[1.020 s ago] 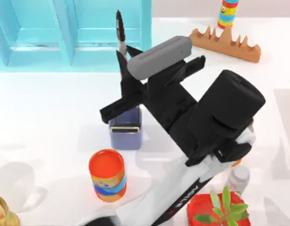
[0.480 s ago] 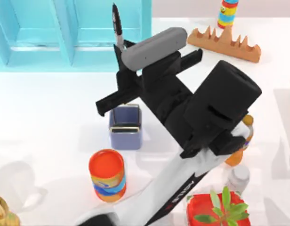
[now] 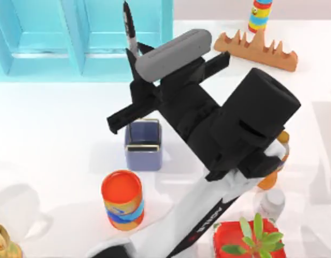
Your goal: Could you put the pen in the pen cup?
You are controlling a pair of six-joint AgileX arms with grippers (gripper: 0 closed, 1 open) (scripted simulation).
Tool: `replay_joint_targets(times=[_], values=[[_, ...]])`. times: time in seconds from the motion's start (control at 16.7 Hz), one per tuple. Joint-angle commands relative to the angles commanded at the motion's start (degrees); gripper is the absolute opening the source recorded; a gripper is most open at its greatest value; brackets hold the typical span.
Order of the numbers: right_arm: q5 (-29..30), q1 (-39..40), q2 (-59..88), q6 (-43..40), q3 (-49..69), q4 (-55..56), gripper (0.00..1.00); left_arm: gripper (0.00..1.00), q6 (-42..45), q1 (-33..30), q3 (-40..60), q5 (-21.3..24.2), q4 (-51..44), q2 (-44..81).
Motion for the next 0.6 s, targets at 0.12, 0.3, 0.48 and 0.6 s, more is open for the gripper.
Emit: replay_joint_targets(times=[0.12,0.3,0.48,0.6], values=[[0.0,0.0,0.0,0.0,0.0,0.0,1.0,0.23,0.0,0.0,0.0,0.0,0.0,0.0],[0.0,0.0,0.0,0.0,0.0,0.0,1.0,0.45,0.0,0.0,0.0,0.0,0.0,0.0],[0.0,0.0,0.0,0.0,0.0,0.0,1.0,0.68,0.0,0.0,0.0,0.0,0.0,0.0],[0.0,0.0,0.0,0.0,0.0,0.0,1.0,0.83,0.0,0.0,0.0,0.0,0.0,0.0]])
